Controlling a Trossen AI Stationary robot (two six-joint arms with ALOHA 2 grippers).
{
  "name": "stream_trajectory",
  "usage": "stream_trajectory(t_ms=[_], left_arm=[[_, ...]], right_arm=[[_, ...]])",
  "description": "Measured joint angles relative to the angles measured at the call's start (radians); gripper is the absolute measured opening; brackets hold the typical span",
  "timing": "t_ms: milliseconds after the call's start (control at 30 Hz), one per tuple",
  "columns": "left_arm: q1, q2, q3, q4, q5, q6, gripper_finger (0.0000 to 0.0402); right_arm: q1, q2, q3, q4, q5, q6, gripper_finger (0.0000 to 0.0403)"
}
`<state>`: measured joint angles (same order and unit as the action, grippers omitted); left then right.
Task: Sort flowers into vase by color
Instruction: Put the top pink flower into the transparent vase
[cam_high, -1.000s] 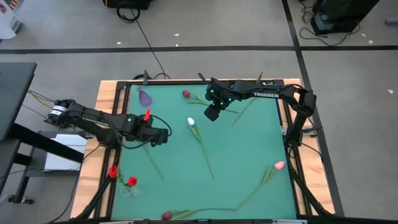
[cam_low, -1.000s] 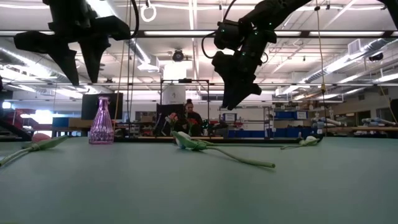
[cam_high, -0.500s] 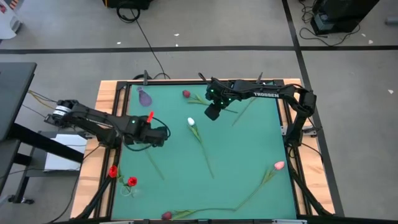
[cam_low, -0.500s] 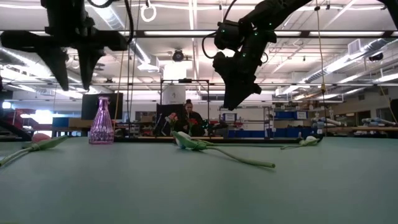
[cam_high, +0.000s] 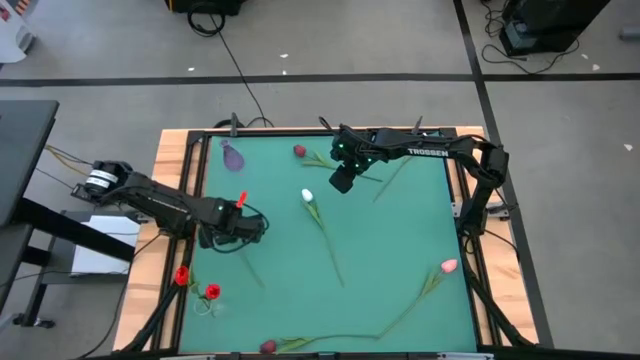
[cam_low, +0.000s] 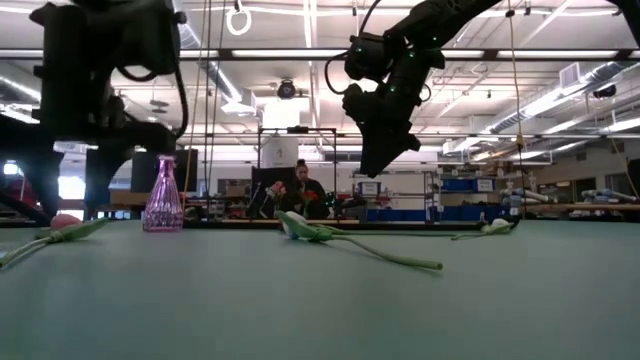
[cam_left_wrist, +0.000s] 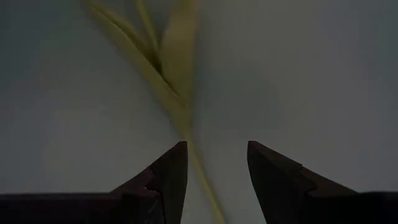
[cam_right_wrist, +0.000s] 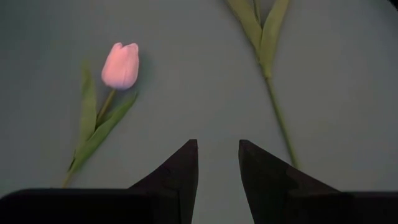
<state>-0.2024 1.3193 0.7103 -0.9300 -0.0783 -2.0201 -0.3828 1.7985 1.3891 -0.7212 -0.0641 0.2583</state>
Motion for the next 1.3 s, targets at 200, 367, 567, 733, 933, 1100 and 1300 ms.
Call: stream_trajectory(t_ms=[200,367,567,733,933,1100,1300], left_arm=[[0.005,0.0,-0.073,0.048,0.02,-0.012,0.0172],[0.01,-0.002,-0.124,0.142,0.037,-0.019,0.0172],[0.01,-0.002,-0.125,0.147,0.036,-0.003,0.0172],[0.01,-0.002,-0.125,0.148,0.035,0.019,0.0156],[0.009,-0.002,-0.125,0.151,0.012,0.051,0.0098],[0.009,-0.001,-0.125,0.156,-0.013,0.085,0.0038],[0.009,-0.005,-0.126,0.166,-0.048,0.189,0.0007]], right_arm=[[0.0,0.0,0.0,0.0,-0.008,-0.01,0.0125],[0.0,0.0,0.0,-0.004,-0.008,-0.018,0.0125],[0.0,0.0,0.0,-0.006,-0.008,-0.02,0.0125],[0.0,0.0,0.0,-0.007,-0.008,-0.026,0.0125],[0.001,0.0,0.0,-0.041,-0.016,-0.024,0.0125],[0.014,0.0,0.0,-0.045,-0.017,0.01,0.0125],[0.051,0.0,0.0,-0.047,-0.064,0.102,0.0125]])
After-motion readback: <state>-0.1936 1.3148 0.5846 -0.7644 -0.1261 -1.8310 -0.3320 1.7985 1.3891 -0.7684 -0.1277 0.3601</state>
